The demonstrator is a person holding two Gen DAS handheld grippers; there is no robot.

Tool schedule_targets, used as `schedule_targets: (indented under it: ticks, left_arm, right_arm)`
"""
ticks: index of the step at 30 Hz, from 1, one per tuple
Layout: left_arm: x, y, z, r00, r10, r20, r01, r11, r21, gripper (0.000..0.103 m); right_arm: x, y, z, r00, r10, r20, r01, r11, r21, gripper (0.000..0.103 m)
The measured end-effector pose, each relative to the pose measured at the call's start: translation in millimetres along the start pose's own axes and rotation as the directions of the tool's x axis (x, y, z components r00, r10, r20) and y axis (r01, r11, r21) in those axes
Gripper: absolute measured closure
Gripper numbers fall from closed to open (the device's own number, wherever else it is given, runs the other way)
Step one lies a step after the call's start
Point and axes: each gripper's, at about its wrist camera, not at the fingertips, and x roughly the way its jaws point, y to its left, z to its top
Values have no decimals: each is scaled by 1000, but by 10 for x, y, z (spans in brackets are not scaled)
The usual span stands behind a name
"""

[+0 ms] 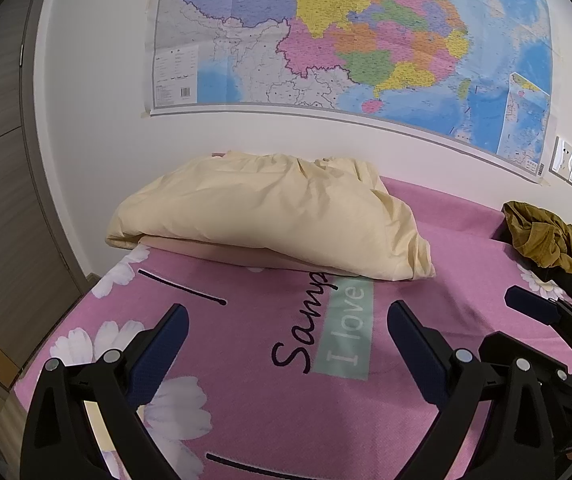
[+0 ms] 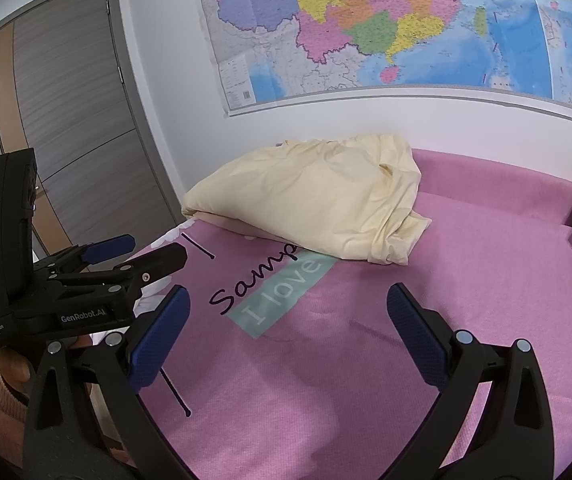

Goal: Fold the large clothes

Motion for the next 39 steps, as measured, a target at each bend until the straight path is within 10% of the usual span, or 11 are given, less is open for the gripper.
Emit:
schedule_targets:
  ticks: [39]
  left_arm:
    - [65, -127, -13, 1000, -15, -10, 15, 1000, 20, 7]
  right_arm:
    - [12, -96, -27, 1000, -3, -1, 3, 1000, 21, 6]
